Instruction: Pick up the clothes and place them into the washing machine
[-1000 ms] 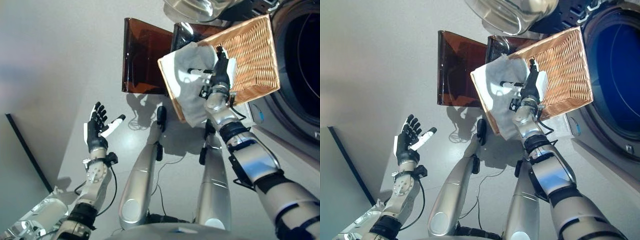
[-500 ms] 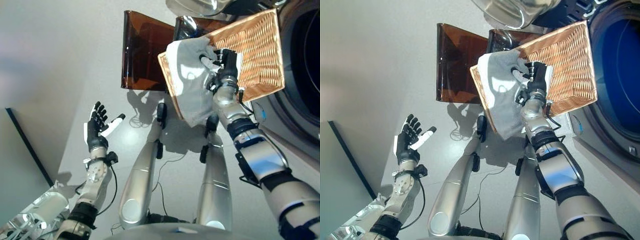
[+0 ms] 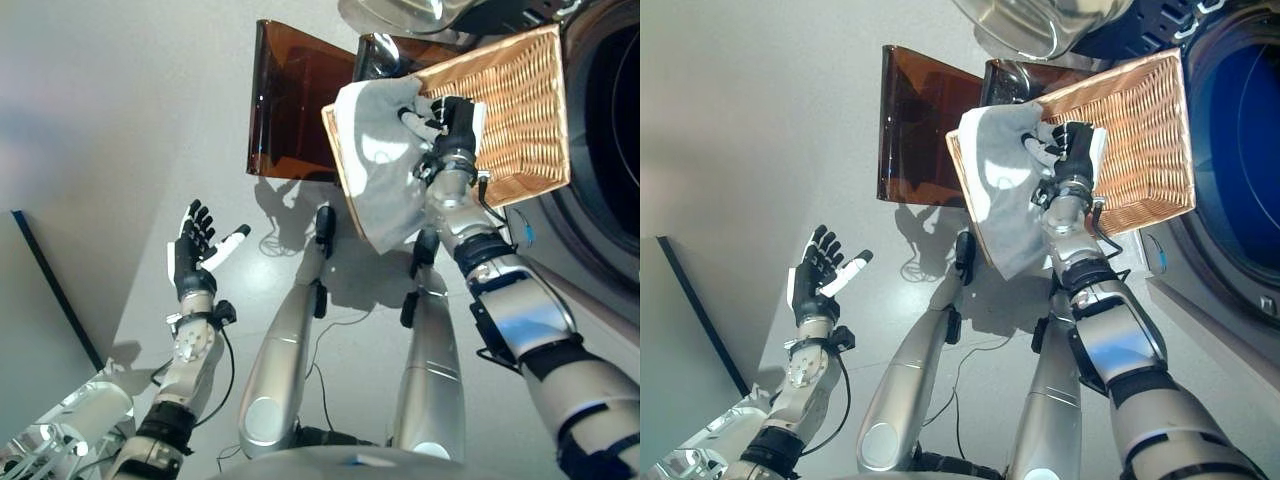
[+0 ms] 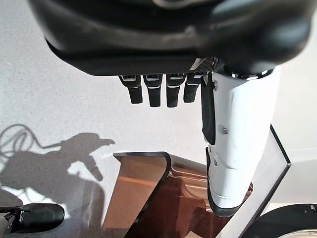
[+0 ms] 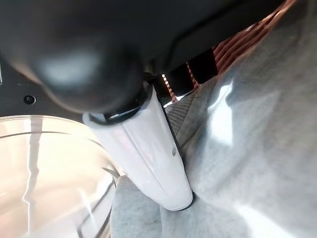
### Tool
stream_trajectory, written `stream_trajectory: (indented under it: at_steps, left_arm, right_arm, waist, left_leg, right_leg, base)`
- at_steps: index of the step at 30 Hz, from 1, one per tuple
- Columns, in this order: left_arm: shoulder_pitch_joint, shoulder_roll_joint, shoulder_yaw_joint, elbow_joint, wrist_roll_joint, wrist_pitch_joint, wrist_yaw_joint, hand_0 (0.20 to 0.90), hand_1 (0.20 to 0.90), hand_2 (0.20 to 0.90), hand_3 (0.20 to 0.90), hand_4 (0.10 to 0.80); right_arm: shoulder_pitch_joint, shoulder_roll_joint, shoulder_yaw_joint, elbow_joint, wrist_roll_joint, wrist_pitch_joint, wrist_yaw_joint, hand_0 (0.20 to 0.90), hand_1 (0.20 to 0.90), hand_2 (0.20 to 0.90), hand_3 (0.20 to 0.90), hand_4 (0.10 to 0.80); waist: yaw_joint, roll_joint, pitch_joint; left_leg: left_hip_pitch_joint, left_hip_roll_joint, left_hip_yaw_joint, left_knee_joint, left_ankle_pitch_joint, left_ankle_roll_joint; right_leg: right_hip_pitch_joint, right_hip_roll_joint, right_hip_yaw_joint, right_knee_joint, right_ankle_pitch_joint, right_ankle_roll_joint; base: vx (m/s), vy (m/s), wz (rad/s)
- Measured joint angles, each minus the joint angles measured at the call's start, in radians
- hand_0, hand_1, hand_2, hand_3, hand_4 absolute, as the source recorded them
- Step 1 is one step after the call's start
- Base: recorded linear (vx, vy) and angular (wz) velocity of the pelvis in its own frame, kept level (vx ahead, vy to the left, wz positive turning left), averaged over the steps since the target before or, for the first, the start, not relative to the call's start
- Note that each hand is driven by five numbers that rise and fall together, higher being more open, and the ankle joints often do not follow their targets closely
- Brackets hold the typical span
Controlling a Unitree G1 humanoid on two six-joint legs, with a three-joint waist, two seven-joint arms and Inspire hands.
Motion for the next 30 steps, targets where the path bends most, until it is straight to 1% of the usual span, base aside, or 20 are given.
stream_trajectory:
  at_steps: [6,11,12,16,20,24,30]
  left_arm:
    - [0.000,0.000,-0.001,0.000,0.000,0.000,0.000,0.900,0.900,0.900,0.900,0.800]
    - [0.001,0.000,-0.004,0.010,-0.004,0.001,-0.002,0.900,0.900,0.900,0.900,0.800]
    - [0.001,0.000,-0.006,0.017,-0.004,0.001,-0.003,0.900,0.900,0.900,0.900,0.800]
    - [0.000,-0.004,-0.013,0.043,-0.022,0.004,-0.020,0.900,0.900,0.900,0.900,0.800]
    - [-0.001,-0.017,-0.016,0.095,-0.026,0.010,-0.023,0.900,0.900,0.900,0.900,0.800]
    - [0.002,-0.039,-0.017,0.135,-0.038,0.026,-0.028,0.900,0.900,0.900,0.900,0.800]
    - [0.002,-0.049,-0.017,0.152,-0.038,0.031,-0.045,0.900,0.900,0.900,0.900,0.800]
  right_arm:
    - [0.007,0.021,-0.040,-0.004,0.026,-0.004,-0.010,0.200,0.200,0.200,0.200,0.300]
    - [0.061,0.059,-0.107,-0.032,0.157,-0.047,-0.006,0.200,0.200,0.200,0.200,0.300]
    - [0.074,0.070,-0.122,-0.042,0.206,-0.059,-0.005,0.200,0.200,0.200,0.200,0.300]
    - [0.187,0.103,-0.178,-0.162,0.371,-0.130,0.036,0.200,0.200,0.200,0.200,0.300]
    - [0.268,0.121,-0.194,-0.215,0.497,-0.166,0.059,0.200,0.200,0.200,0.200,0.300]
    - [0.341,0.142,-0.209,-0.292,0.566,-0.205,0.065,0.200,0.200,0.200,0.200,0.300]
    - [0.391,0.171,-0.221,-0.394,0.628,-0.243,0.091,0.200,0.200,0.200,0.200,0.300]
  waist:
    - [-0.001,0.000,0.000]
    - [-0.003,-0.001,0.000]
    - [-0.004,-0.001,0.000]
    - [-0.010,-0.001,0.000]
    - [-0.021,-0.001,0.001]
    - [-0.037,-0.001,0.001]
    - [-0.059,-0.001,0.001]
  left_leg:
    - [0.005,0.000,0.001,0.008,-0.002,-0.003]
    - [0.037,-0.001,0.008,0.007,-0.003,-0.002]
    - [0.046,-0.001,0.013,0.006,-0.005,-0.001]
    - [0.067,-0.001,0.019,0.008,-0.006,0.001]
    - [0.103,-0.001,0.021,0.006,-0.009,0.004]
    - [0.156,-0.004,0.029,-0.005,-0.011,0.007]
    - [0.183,-0.003,0.041,-0.007,-0.012,0.008]
  right_leg:
    - [0.003,0.000,0.003,0.009,0.000,0.000]
    - [0.033,0.000,0.011,0.006,0.000,0.000]
    - [0.039,0.000,0.014,0.005,-0.003,-0.005]
    - [0.059,-0.001,0.018,0.004,-0.003,-0.004]
    - [0.097,-0.001,0.019,-0.004,-0.002,-0.003]
    - [0.147,-0.003,0.027,-0.017,0.001,0.001]
    - [0.170,-0.003,0.038,-0.029,0.004,0.007]
  base:
    - [0.000,0.000,0.00]
    - [0.008,0.004,-0.03]
    - [0.019,0.011,-0.08]
    - [0.015,0.004,-0.03]
    - [0.017,0.001,-0.01]
    - [0.025,0.004,-0.06]
    - [0.008,0.000,-0.06]
